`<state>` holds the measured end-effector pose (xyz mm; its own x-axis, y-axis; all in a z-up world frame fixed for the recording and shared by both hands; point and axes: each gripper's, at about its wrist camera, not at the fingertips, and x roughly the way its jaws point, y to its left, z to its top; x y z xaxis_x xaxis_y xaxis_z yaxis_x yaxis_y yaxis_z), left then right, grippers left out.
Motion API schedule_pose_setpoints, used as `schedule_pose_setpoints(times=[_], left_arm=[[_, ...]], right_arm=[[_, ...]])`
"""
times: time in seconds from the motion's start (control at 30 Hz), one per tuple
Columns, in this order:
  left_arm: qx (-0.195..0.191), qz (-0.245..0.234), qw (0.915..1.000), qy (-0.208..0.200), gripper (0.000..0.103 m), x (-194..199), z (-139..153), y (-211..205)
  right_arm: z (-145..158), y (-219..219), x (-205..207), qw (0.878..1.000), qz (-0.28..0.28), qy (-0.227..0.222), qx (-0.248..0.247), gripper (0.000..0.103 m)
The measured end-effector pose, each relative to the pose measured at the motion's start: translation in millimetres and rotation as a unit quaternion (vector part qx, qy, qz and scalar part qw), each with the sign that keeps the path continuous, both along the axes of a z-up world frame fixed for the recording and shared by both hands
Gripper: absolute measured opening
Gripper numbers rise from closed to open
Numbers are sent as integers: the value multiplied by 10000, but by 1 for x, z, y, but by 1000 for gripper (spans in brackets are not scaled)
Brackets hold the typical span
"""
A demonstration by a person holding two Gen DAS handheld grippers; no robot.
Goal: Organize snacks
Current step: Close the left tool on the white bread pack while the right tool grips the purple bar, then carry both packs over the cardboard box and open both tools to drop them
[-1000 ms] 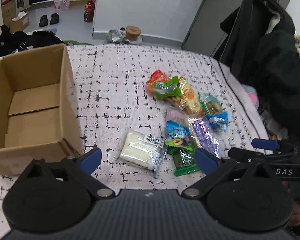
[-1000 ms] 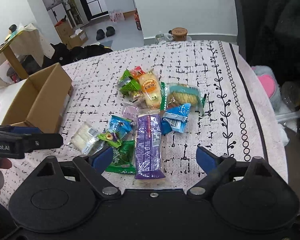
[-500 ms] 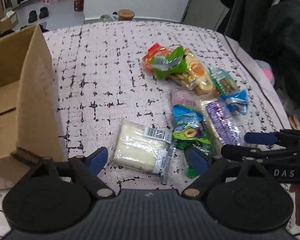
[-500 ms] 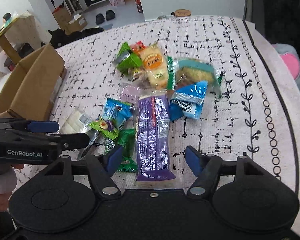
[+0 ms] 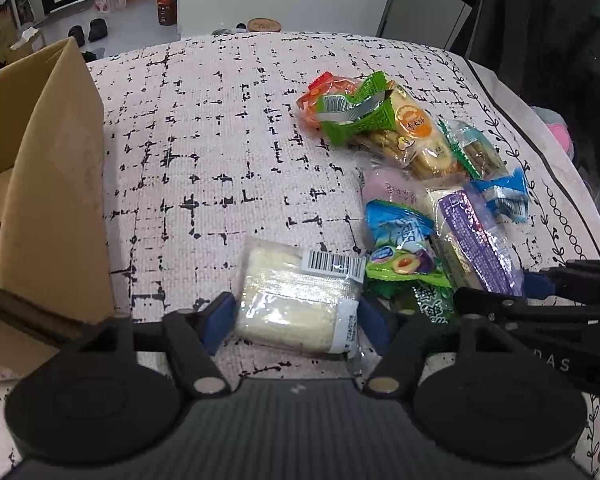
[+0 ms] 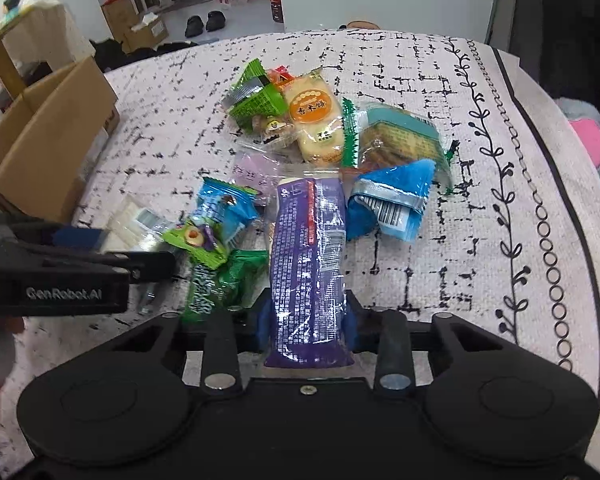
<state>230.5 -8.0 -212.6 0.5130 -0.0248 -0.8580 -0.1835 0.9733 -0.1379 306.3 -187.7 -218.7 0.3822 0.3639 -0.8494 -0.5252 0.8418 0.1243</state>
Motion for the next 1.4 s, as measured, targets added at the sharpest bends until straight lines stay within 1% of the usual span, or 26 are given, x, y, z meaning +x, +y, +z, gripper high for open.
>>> schedule_pose_setpoints(times=[0.07,0.2,0.33,0.63,0.9,1.03,1.13,1.4], left_arm=[[-32,4,10000,-42,62,-2,1,-1],[-68,128,9999,-92,56,-9,5,-2],[-124,213,9996,-169,55,-18,16,0],[-170,254,9984,-485,54,-29,48,3],[-175,467,9958,-766,54,-35,73,16],[-87,551,9942,-919,54,-38,87,22],[-96,642,9930,-991,54,-41,96,29],[41,826,9895,-1187,54,-47,117,43]], right_arm=[[2,0,0,9998,-125,88,141,32],[12,3,-4,9995,-91,-30,291,32],[23,5,-6,9990,12,-158,410,31],[43,8,-5,9968,15,-305,739,31],[58,17,-5,9946,123,-454,929,31],[68,27,-5,9926,237,-586,1033,31],[73,35,-5,9911,298,-642,1126,31],[84,55,-4,9867,421,-685,1411,31]])
